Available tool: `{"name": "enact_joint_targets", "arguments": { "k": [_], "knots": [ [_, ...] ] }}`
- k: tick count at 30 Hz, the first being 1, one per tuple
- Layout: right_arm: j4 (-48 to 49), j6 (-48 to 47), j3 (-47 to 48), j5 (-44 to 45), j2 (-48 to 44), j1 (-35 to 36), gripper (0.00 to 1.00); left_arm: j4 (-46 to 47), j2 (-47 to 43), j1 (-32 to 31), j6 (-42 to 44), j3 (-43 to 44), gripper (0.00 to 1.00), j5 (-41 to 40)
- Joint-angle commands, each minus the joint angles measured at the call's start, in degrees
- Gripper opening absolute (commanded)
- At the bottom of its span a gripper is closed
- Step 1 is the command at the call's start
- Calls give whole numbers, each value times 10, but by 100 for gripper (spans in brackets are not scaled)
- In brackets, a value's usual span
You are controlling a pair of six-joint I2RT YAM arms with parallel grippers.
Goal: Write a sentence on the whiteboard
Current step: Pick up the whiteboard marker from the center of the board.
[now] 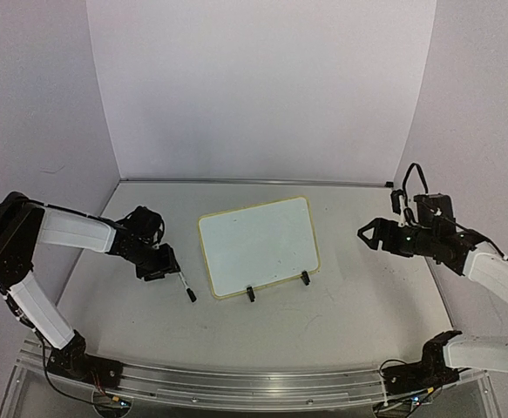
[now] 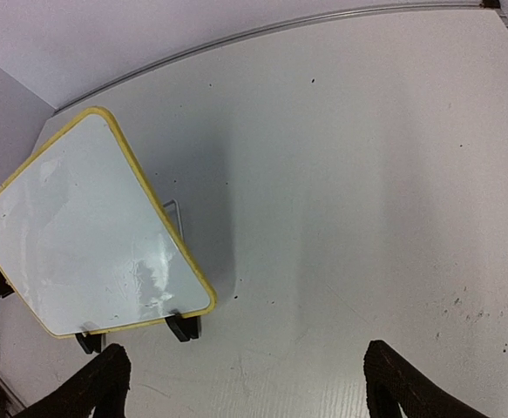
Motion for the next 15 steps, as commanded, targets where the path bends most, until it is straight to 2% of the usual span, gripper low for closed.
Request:
{"name": "enact_joint_targets", "arguments": {
  "k": [1, 7, 15],
  "knots": [
    [19, 0, 31, 19, 20, 20, 87, -13, 26, -12, 7, 60, 50, -4],
    [24, 0, 36, 29, 40, 41, 85, -32, 62, -21, 28, 95, 44, 5],
    [23, -3, 41, 36, 33, 48, 83, -57, 95, -32, 44, 128, 42, -11]
  ]
}}
